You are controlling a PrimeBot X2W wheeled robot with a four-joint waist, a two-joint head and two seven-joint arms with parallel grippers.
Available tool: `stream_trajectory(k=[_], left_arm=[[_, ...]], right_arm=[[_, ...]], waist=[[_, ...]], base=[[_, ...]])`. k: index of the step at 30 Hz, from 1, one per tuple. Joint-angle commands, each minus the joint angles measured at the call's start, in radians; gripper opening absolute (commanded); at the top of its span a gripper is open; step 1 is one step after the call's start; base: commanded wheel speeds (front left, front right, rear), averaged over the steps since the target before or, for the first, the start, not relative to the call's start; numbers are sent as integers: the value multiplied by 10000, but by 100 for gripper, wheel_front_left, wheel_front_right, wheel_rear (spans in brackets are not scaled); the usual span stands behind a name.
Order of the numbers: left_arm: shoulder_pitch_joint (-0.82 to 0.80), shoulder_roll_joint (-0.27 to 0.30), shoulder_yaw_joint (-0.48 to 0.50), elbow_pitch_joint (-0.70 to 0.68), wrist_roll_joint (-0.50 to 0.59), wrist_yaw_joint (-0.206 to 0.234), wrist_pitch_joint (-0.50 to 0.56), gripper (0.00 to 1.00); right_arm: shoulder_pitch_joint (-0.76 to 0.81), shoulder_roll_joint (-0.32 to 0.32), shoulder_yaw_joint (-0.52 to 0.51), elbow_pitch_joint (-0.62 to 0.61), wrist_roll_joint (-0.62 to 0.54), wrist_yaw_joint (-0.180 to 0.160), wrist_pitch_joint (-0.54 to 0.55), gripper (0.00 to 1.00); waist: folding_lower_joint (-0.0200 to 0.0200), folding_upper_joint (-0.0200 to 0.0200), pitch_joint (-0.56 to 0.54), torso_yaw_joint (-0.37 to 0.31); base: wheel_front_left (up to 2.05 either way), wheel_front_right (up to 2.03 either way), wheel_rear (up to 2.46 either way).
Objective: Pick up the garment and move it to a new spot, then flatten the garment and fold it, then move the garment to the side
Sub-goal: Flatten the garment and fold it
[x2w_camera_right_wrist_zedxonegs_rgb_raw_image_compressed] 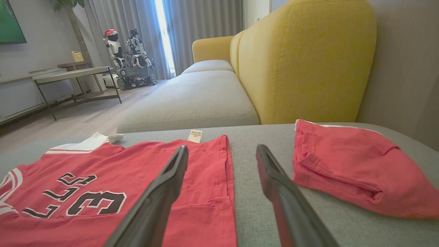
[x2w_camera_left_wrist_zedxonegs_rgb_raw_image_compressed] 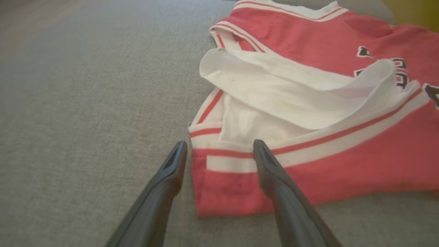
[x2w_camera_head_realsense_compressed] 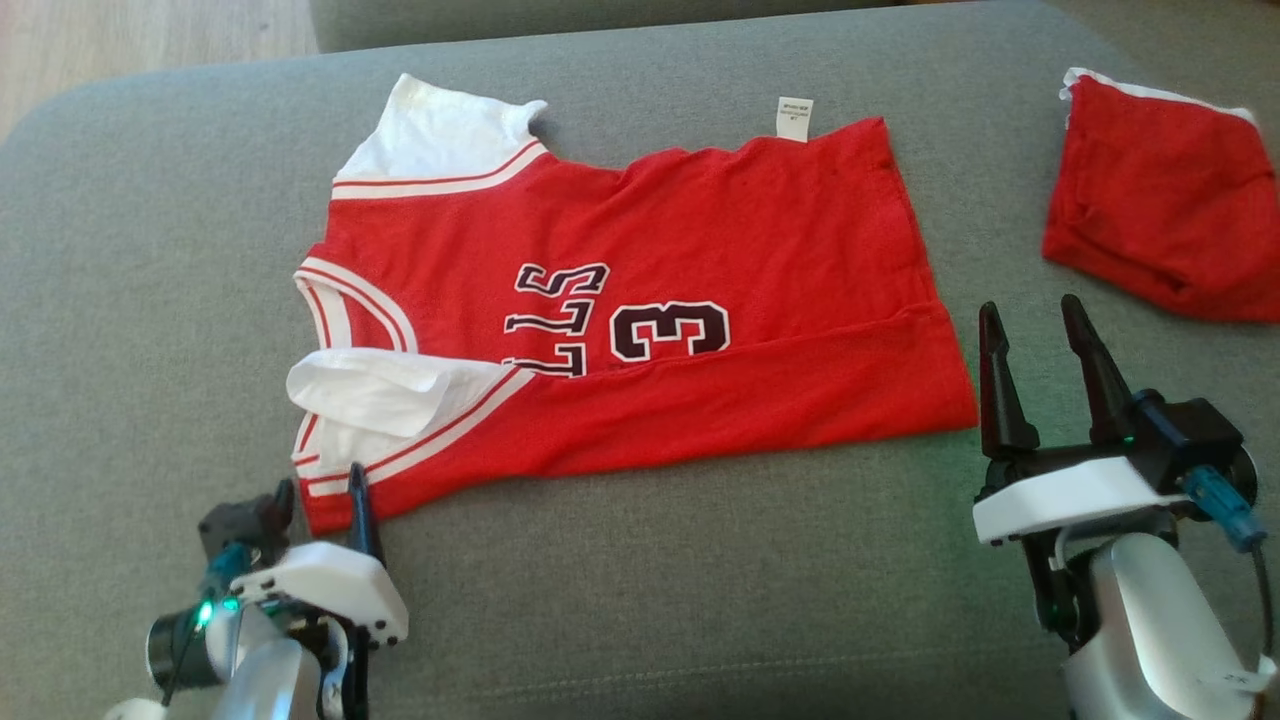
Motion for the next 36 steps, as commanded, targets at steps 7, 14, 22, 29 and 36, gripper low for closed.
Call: stream_trajectory(k=[7, 14, 22, 29, 36], left_arm=[[-612, 332, 329, 663, 53, 119, 52, 100], [-822, 349, 37, 1325, -74, -447, 698, 100], [-1106, 370, -92, 1504, -385, -1117, 813, 0], [-1218, 411, -107, 695, -245, -1033, 54, 0], [-1047, 322, -303, -289, -45, -1114, -52, 0]], right_arm=[[-18, 38, 282, -287, -22, 65, -108, 100], [2, 57, 222, -140, -56, 65, 0, 100], [70, 77, -230, 387, -510, 65, 741, 100], [-34, 202, -500, 1155, -54, 65, 1634, 100], [-454, 252, -791, 1948, 171, 65, 2239, 100]], waist=[[0, 0, -82, -101], [0, 0, -114, -129], [0, 0, -91, 7], [0, 0, -83, 313], [0, 0, 14, 614]], base=[[0, 0, 0], [0, 0, 0], [0, 0, 0], [0, 0, 0], [0, 0, 0]])
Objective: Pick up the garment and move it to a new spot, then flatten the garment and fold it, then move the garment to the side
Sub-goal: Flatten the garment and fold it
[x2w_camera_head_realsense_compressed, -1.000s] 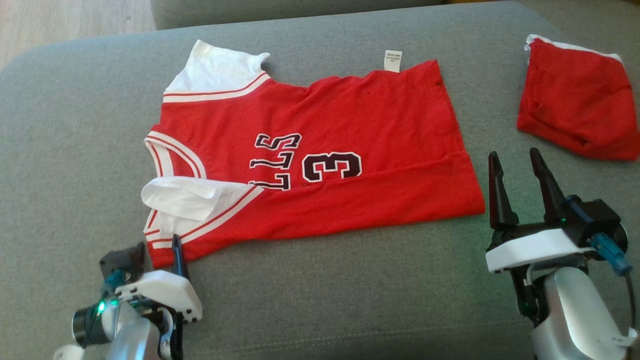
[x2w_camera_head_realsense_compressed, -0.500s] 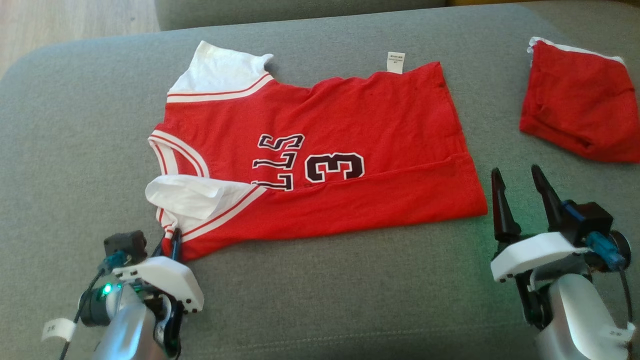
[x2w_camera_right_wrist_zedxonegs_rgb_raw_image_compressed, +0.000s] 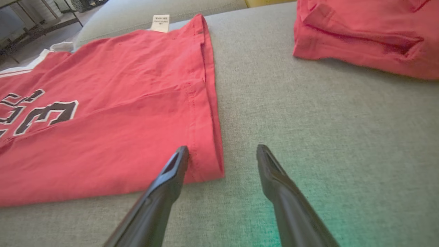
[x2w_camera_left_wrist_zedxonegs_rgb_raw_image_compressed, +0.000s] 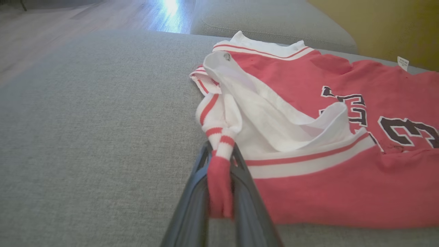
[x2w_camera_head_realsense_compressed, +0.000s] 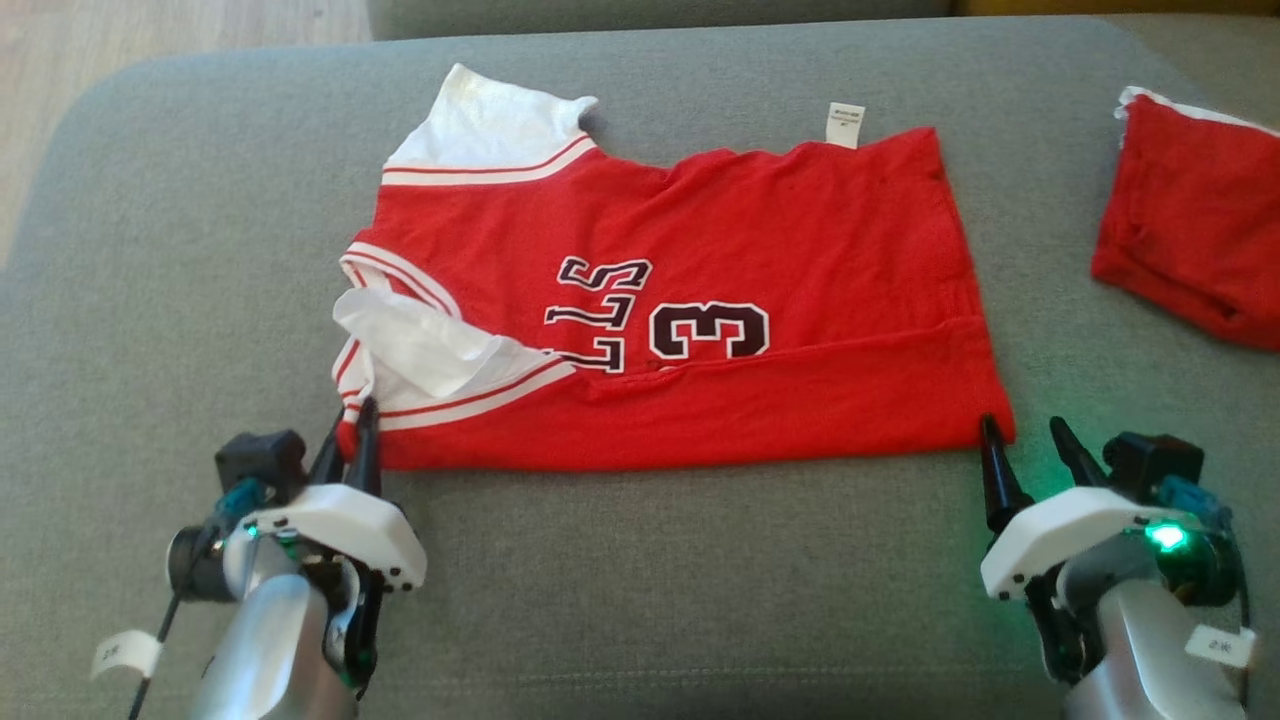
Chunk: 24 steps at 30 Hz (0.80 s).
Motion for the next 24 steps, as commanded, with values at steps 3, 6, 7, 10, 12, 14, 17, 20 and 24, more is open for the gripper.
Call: stream_trajectory(k=[3, 6, 7, 10, 12, 14, 17, 20, 24], left_arm=[[-87, 96, 118, -564, 115, -12, -130, 0], [-62, 65, 42, -721, 138, -30, -132, 0], [-56, 59, 26, -762, 143, -36, -132, 0], [-38, 47, -18, -846, 158, -40, -133, 0], [-18, 64, -30, -865, 163, -40, -134, 0], [0, 109, -23, -849, 157, -32, -134, 0], [-2, 171, -33, -782, 154, -30, -134, 0], [28, 217, -129, -621, 156, -67, -82, 0], [112, 279, -175, -504, 107, -134, 41, 0]], right_arm=[[-668, 32, 164, -18, 134, 65, 133, 100], [-815, 35, 295, 260, 399, 65, 213, 100], [-865, 36, 332, 346, 431, 65, 207, 100], [-1004, 37, 558, 556, 516, 65, 183, 42], [-1074, 37, 705, 620, 582, 65, 107, 0], [-1126, 38, 804, 672, 572, 65, 51, 0], [-1200, 38, 786, 701, 446, 65, -73, 0], [-1198, 38, 616, 709, 245, 65, -130, 0], [-1121, 37, 501, 656, 119, 65, -32, 0]], waist=[[0, 0, 101, 152], [0, 0, 149, 230], [0, 0, 163, 246], [0, 0, 189, 289], [0, 0, 193, 296], [0, 0, 201, 281], [0, 0, 189, 249], [0, 0, 31, 217], [0, 0, -154, 171]], base=[[0, 0, 0], [0, 0, 0], [0, 0, 0], [0, 0, 0], [0, 0, 0], [0, 0, 0], [0, 0, 0], [0, 0, 0], [0, 0, 0]])
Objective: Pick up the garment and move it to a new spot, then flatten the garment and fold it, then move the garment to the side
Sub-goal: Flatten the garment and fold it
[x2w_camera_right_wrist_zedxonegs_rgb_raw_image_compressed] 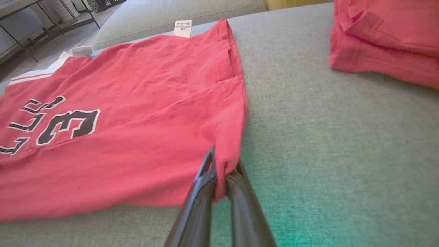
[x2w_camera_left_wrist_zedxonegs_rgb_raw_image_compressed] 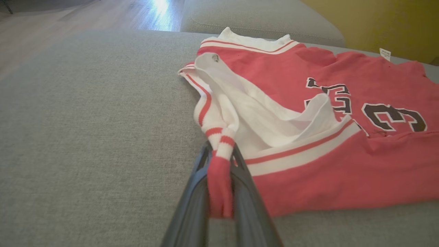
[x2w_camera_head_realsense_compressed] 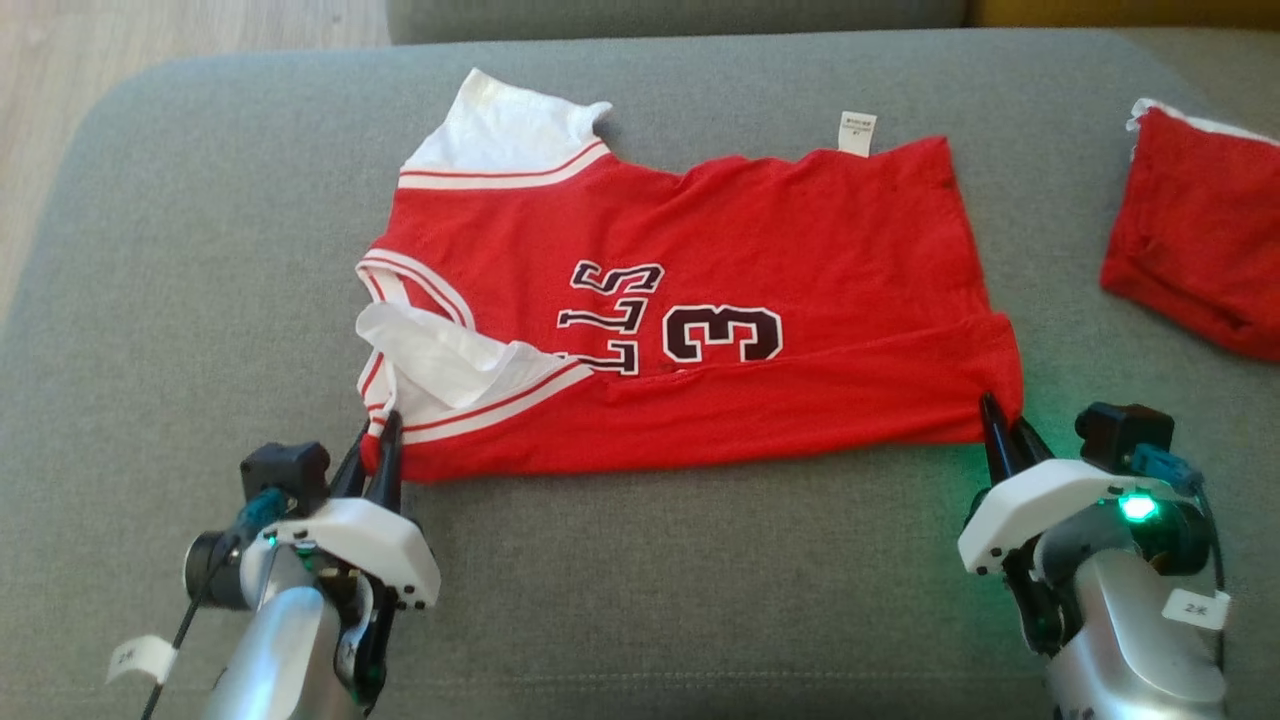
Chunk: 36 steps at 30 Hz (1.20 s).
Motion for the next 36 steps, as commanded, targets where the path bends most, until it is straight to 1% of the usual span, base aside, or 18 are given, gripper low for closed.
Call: stream_trajectory(k=[1, 5, 11, 15, 18, 22, 28, 29, 30, 31, 33, 36], left_arm=[[-75, 287, 318, -218, -2, -40, -19, 0], [131, 409, 336, -218, -94, -41, 144, 0], [553, 623, 197, -471, -185, -237, 588, 0], [944, 717, 185, -765, -393, -349, 1082, 0], [1256, 757, 78, -1023, -511, -477, 1440, 0], [1601, 783, -14, -1409, -626, -513, 1808, 0], [1832, 789, -76, -1755, -707, -420, 2040, 1], [1843, 794, -71, -1778, -716, -381, 2073, 41], [1866, 784, -70, -1774, -756, -361, 2170, 69], [1891, 788, -105, -1788, -775, -373, 2289, 100], [1911, 812, -114, -1889, -799, -349, 2358, 100], [1878, 879, 11, -2113, -791, -167, 2139, 100]], right_arm=[[-201, 6, 139, -338, -48, 65, -9, 0], [38, -14, 146, -635, 127, 65, 390, 0], [741, -316, 165, -1353, 97, 65, 1378, 0], [1321, -471, 343, -2017, 611, 65, 2266, 0], [1749, -664, 414, -2616, 905, 65, 2733, 0], [2121, -780, 323, -3180, 1073, 65, 3089, 0], [2415, -678, 240, -3591, 1147, 65, 3438, 0], [2442, -648, 218, -3629, 1165, 65, 3488, 34], [2462, -620, 159, -3679, 1159, 65, 3488, 100], [2483, -576, 43, -3714, 1150, 65, 3470, 100], [2494, -511, -98, -3781, 1074, 65, 3471, 100], [2436, -461, -375, -3980, 863, 65, 3330, 100]], waist=[[0, 0, -84, -35], [0, 0, -376, -108], [0, 0, -698, -188], [0, 0, -803, -236], [0, 0, -841, -255], [0, 0, -855, -263], [0, 0, -820, -248], [0, 0, -817, -246], [0, 0, -815, -246], [0, 0, -814, -244], [0, 0, -818, -234], [0, 0, -817, -227]], base=[[0, 0, 0], [0, 0, 0], [0, 0, 0], [0, 0, 0], [0, 0, 0], [0, 0, 0], [0, 0, 0], [0, 0, 0], [0, 0, 0], [0, 0, 0], [0, 0, 0], [0, 0, 0]])
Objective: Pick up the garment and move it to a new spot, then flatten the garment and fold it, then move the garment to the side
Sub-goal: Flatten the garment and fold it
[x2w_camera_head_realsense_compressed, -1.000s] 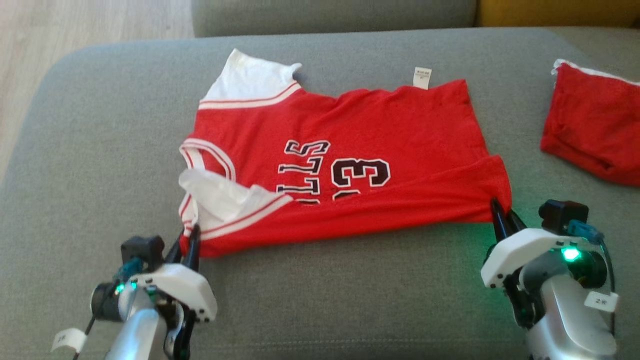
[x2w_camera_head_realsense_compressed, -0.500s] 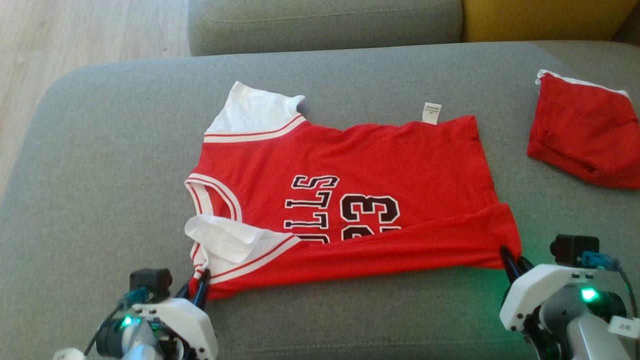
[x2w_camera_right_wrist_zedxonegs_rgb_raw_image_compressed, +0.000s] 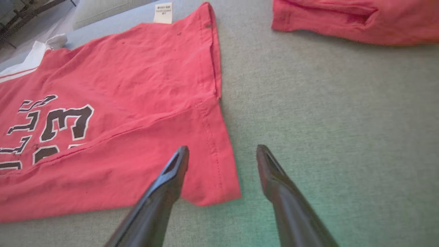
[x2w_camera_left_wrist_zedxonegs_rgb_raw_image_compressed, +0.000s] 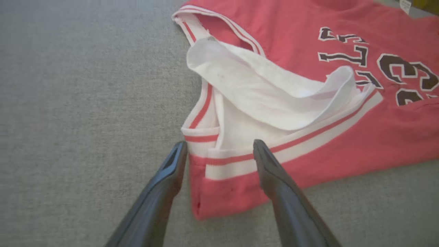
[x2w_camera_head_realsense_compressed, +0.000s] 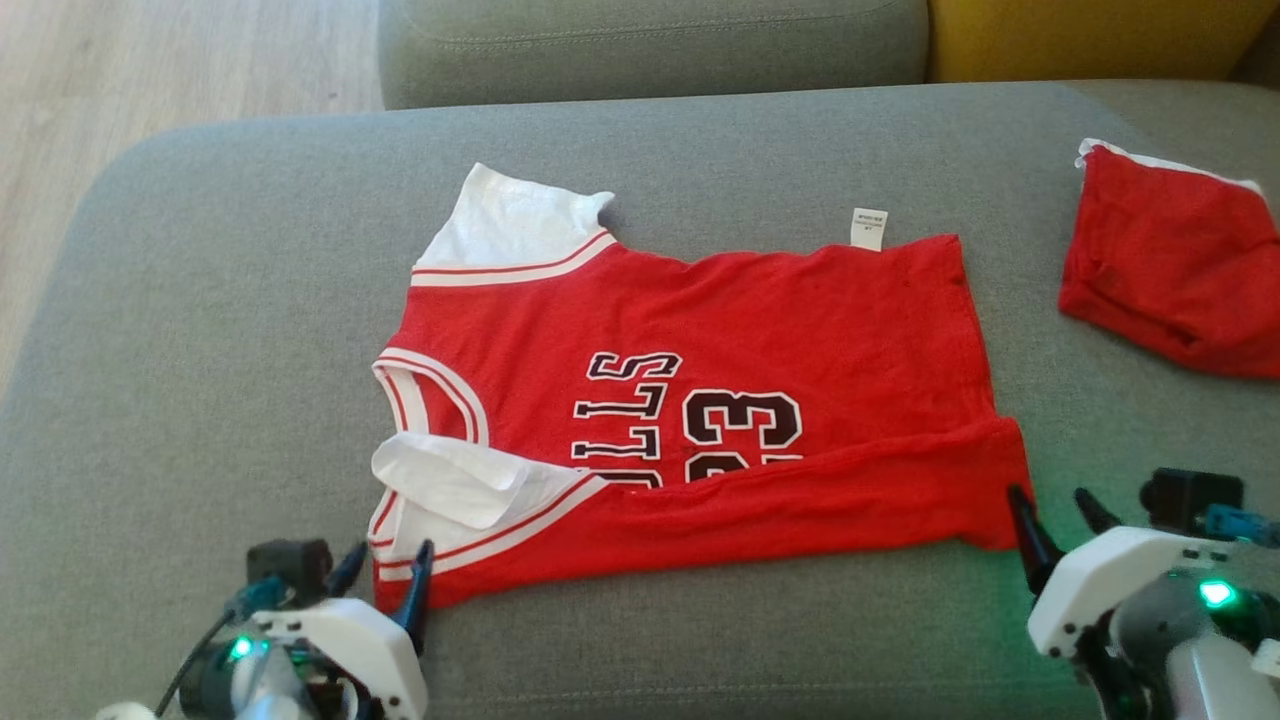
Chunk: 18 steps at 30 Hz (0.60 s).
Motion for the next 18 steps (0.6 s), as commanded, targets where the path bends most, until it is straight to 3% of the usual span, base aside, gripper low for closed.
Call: stream_trajectory(k=[1, 4, 11, 18], left_arm=[[-341, 245, 426, -447, -29, 155, -347, 100], [-435, 161, 643, -772, -47, 431, -973, 100], [-796, -147, 952, -1582, -139, 446, -2371, 100], [-1216, -485, 1449, -2609, 8, 304, -2568, 100]], right_arm=[[-176, -5, 30, -522, -181, 65, -241, 100], [-302, 85, -175, -870, -325, 65, -726, 100], [-508, 57, 545, -1599, -443, 65, -2223, 100], [-818, -1, 1093, -1621, -650, 65, -3371, 100]], waist=[[0, 0, -10, 7], [0, 0, -6, 27], [0, 0, 78, 32], [0, 0, 431, -84]], base=[[0, 0, 0], [0, 0, 0], [0, 0, 0], [0, 0, 0]])
